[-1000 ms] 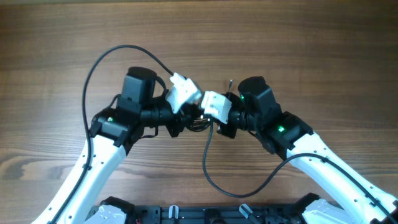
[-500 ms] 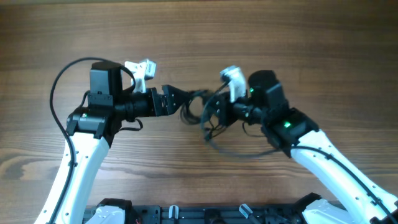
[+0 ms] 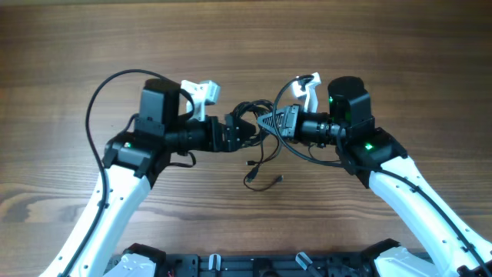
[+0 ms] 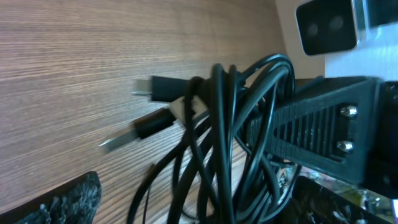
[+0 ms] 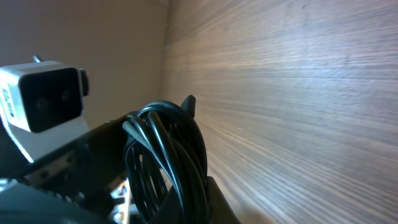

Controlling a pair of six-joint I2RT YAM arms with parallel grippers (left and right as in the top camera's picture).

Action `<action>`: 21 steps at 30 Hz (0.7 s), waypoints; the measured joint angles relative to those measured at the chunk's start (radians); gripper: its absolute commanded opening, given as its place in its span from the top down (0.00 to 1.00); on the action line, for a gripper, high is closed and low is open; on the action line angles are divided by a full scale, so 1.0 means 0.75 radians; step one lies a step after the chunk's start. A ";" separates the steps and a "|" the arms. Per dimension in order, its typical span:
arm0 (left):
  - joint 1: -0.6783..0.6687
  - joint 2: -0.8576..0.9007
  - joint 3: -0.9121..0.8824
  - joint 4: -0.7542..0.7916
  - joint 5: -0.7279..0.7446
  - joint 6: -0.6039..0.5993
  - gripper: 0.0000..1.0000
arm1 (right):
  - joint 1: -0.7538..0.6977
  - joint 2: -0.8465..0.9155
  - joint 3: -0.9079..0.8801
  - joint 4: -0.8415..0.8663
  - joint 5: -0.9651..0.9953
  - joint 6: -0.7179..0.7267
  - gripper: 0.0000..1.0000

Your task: Untangle cables

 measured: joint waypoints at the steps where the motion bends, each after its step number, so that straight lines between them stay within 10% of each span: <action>1: -0.021 0.005 0.000 0.014 -0.019 -0.011 0.00 | 0.000 0.000 0.000 0.012 -0.025 0.018 0.96; 3: -0.058 0.020 0.000 0.036 -0.036 -0.016 0.16 | 0.000 0.000 0.000 0.017 -0.045 0.025 0.96; 6: -0.089 0.042 0.001 0.054 -0.040 -0.035 0.76 | -0.004 0.006 0.000 0.014 -0.054 0.028 0.96; 8: -0.098 0.049 0.004 0.064 -0.031 -0.041 0.95 | -0.004 0.014 -0.001 0.005 -0.054 0.028 0.92; 12: -0.091 0.060 0.008 0.068 -0.047 -0.060 0.96 | -0.006 0.015 -0.004 0.003 -0.054 0.009 0.63; 15: -0.083 0.073 0.008 0.064 -0.057 -0.067 0.96 | -0.003 0.015 -0.004 0.003 -0.052 -0.103 0.00; 21: -0.017 0.090 0.007 0.041 -0.108 -0.100 0.96 | 0.000 0.014 -0.003 -0.140 -0.001 -0.500 0.00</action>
